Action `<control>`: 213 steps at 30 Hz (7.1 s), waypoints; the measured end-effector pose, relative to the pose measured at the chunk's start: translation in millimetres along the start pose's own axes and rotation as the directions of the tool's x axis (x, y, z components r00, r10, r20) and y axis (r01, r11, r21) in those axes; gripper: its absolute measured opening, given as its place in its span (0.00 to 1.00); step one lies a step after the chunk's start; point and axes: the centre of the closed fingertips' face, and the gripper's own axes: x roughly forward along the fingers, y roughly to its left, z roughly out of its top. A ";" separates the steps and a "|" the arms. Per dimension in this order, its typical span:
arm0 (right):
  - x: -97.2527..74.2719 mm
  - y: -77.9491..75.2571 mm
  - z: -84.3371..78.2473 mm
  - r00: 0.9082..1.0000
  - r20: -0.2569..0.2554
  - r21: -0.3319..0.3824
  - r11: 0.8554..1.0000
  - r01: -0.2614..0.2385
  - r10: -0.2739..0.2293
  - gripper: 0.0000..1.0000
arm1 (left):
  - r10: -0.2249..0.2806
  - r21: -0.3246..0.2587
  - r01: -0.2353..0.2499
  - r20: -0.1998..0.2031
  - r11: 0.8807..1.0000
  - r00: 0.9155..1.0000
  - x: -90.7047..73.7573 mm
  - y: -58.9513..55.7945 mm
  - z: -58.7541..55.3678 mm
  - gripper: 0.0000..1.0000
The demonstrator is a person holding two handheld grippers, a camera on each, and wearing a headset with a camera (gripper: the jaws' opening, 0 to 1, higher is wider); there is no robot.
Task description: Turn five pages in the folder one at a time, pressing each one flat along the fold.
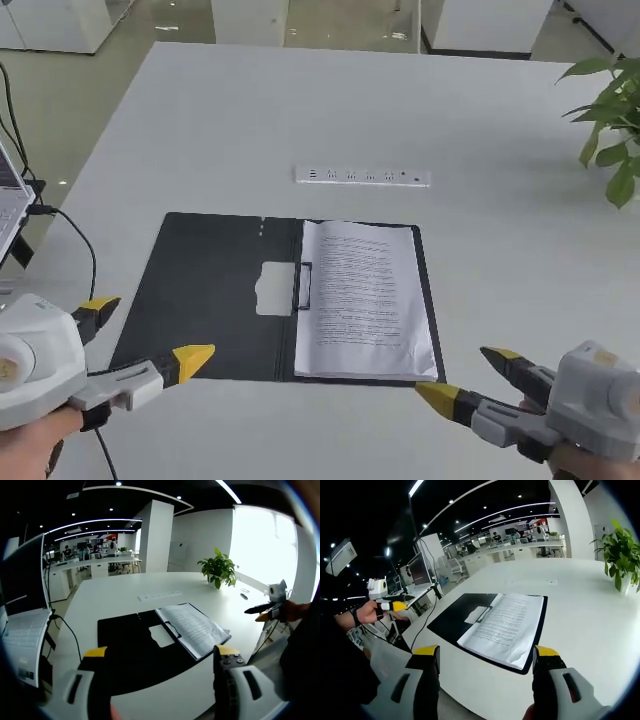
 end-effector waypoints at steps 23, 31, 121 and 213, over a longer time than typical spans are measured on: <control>-2.1 -3.2 -6.0 1.000 -0.004 0.013 1.000 0.010 -0.010 0.75 | -0.019 0.012 0.020 -0.021 1.000 1.000 5.2 -4.7 -0.7 0.85; -3.0 -4.8 -7.4 1.000 -0.010 0.025 0.999 0.022 -0.022 0.75 | -0.082 0.041 0.084 -0.044 0.996 0.996 23.3 -18.1 3.7 0.85; 8.5 -54.4 -26.1 0.996 -0.081 0.094 0.995 0.038 -0.031 0.70 | -0.356 0.325 0.457 -0.326 0.828 0.876 275.1 -218.1 -82.5 0.73; 68.2 -59.7 -20.2 0.991 -0.067 0.146 0.984 -0.101 0.112 0.61 | -0.349 0.310 0.424 -0.269 0.851 0.898 263.5 -227.2 -85.7 0.37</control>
